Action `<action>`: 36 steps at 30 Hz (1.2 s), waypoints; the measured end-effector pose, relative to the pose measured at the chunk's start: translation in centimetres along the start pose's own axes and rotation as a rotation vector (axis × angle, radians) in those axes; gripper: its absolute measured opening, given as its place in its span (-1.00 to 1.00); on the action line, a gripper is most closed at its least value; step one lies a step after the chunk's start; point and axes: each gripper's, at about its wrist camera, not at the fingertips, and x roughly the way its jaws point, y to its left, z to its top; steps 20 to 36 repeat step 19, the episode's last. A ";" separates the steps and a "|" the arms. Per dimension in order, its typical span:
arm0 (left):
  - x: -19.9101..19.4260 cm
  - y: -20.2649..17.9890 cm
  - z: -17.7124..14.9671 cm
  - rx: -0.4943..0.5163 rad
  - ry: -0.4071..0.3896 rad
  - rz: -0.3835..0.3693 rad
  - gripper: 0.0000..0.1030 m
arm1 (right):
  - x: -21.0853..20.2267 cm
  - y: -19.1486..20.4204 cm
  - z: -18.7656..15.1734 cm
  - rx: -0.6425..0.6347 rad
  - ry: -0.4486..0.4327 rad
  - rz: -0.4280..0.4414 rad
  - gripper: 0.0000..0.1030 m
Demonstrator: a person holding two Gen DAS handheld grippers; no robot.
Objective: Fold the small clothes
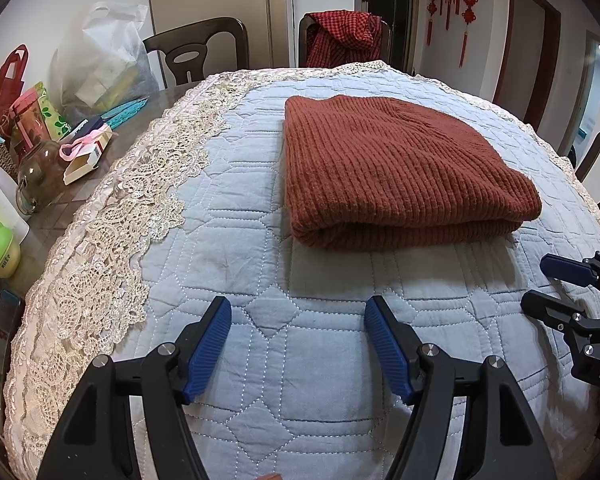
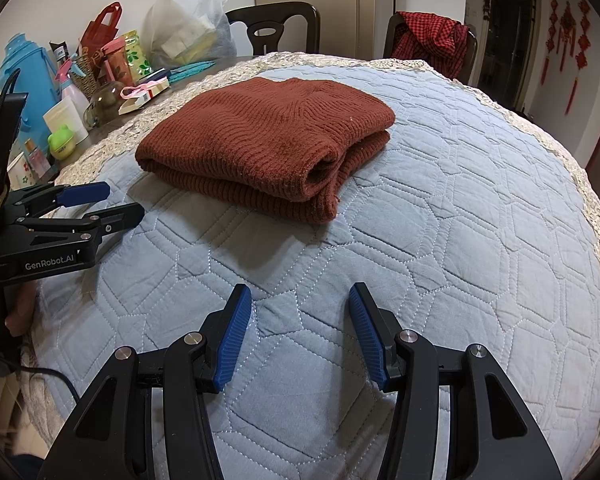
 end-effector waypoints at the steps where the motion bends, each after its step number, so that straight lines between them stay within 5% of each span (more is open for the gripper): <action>1: 0.0 0.0 0.0 0.000 0.000 0.002 0.41 | 0.0 0.0 0.0 0.000 0.000 0.001 0.01; 36: 0.0 -0.2 0.0 -0.006 0.004 0.014 0.44 | -0.1 -0.2 0.1 0.012 -0.002 0.020 0.03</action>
